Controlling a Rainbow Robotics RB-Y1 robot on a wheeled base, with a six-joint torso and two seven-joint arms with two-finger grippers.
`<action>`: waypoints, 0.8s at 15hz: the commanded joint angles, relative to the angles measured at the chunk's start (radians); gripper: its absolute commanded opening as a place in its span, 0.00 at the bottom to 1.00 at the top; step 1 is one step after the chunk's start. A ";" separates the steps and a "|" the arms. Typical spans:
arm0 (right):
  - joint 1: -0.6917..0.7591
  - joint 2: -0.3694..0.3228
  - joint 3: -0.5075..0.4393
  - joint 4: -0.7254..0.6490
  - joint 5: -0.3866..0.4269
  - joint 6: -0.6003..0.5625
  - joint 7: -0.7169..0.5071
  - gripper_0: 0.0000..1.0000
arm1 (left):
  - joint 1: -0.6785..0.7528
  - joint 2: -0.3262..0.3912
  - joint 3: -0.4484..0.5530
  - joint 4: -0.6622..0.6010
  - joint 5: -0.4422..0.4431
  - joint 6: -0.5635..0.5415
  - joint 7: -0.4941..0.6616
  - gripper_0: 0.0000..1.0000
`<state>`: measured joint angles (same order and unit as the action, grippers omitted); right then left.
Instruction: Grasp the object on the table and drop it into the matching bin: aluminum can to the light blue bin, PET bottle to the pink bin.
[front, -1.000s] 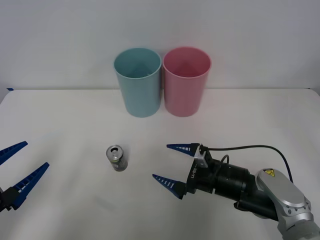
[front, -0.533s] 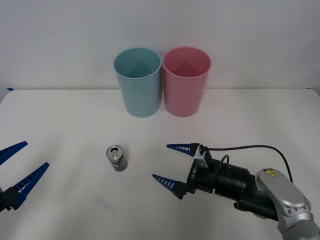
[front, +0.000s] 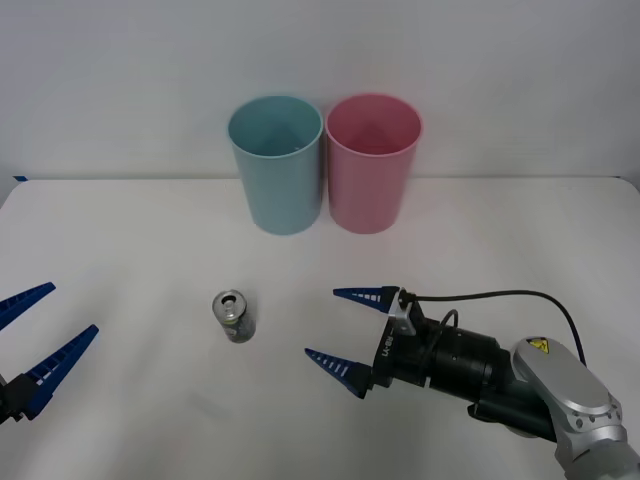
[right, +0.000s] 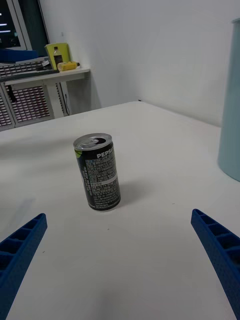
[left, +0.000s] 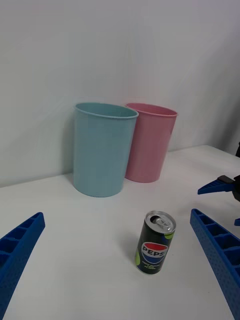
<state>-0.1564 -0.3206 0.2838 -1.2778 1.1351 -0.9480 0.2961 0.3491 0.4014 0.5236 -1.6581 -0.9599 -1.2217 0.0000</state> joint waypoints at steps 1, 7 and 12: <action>0.000 0.000 0.000 0.000 0.000 0.000 0.000 1.00 | 0.000 0.000 0.000 0.000 0.000 0.000 0.000 1.00; 0.000 0.000 0.000 0.000 0.000 0.000 0.000 1.00 | 0.000 0.000 0.000 0.000 0.000 0.000 0.000 1.00; 0.000 0.000 0.000 0.000 0.000 0.000 0.000 1.00 | 0.000 0.000 0.000 0.000 0.000 0.000 0.000 1.00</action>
<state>-0.1564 -0.3206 0.2838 -1.2778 1.1351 -0.9480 0.2961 0.3491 0.4014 0.5236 -1.6581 -0.9599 -1.2217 0.0000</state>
